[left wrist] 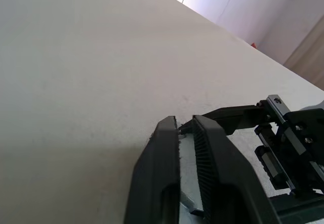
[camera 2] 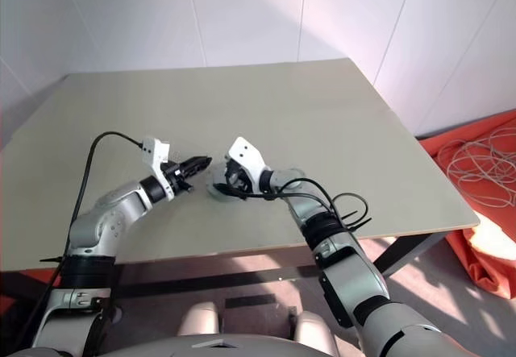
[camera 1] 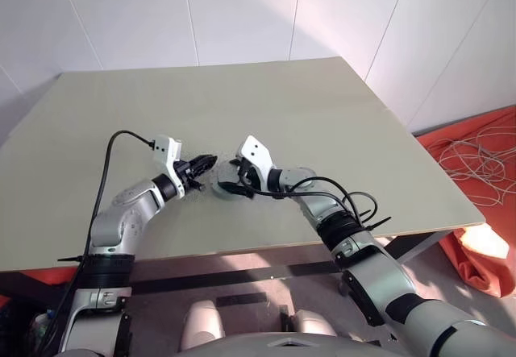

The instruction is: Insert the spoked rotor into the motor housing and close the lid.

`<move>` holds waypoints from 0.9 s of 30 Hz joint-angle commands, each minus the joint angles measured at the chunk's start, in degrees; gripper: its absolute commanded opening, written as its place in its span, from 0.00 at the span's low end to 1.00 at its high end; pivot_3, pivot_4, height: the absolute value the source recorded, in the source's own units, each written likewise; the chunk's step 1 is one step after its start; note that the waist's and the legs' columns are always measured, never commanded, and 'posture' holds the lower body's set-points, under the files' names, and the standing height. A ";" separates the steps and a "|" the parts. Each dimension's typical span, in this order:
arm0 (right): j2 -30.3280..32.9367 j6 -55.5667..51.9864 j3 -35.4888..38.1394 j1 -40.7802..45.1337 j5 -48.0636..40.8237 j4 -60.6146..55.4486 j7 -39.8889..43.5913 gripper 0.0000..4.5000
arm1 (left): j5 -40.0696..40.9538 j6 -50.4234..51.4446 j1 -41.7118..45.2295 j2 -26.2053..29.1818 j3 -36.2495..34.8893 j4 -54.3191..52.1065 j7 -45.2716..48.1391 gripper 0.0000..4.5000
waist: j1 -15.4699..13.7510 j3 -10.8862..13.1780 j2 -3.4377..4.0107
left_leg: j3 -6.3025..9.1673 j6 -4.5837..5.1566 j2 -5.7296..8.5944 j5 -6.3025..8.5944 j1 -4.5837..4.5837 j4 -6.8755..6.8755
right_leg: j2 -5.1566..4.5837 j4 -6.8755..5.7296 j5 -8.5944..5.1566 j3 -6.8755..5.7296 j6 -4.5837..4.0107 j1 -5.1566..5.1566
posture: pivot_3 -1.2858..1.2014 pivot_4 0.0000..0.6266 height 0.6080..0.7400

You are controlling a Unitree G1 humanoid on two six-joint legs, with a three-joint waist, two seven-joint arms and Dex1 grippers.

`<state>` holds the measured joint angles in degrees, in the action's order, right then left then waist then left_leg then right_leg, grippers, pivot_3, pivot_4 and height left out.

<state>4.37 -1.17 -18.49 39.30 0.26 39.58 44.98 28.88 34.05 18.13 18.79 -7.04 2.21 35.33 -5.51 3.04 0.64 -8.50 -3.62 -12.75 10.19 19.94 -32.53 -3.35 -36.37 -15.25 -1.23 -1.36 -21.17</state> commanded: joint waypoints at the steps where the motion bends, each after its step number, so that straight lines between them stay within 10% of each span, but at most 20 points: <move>1: 2.04 -2.84 -1.17 -2.18 3.34 5.60 -0.69 0.70 | -1.07 1.10 1.95 0.12 0.57 1.12 -1.64 0.01 | 0.00 -0.01 0.01 | 0.00 0.00 0.01 0.00 0.00 0.06 | 0.00 0.04 0.00 0.00 0.00 0.00 | 0.52 0.00 1.00; 27: 1.97 -5.34 -0.58 -1.94 2.46 3.36 0.37 0.70 | 4.29 23.15 2.68 1.92 -0.85 -1.28 -4.46 0.01 | 0.03 -0.17 0.29 | -0.05 -0.02 0.03 -0.01 -0.02 0.44 | 0.02 0.71 0.00 -0.02 0.02 0.15 | 0.52 0.00 1.00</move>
<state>4.44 -2.53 -18.13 39.32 0.07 39.26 45.77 32.62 56.46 20.44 20.40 -8.04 1.85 30.95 -5.48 2.88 0.93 -8.54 -3.64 -12.72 10.18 19.94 -32.09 -3.33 -35.65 -15.25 -1.26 -1.33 -21.04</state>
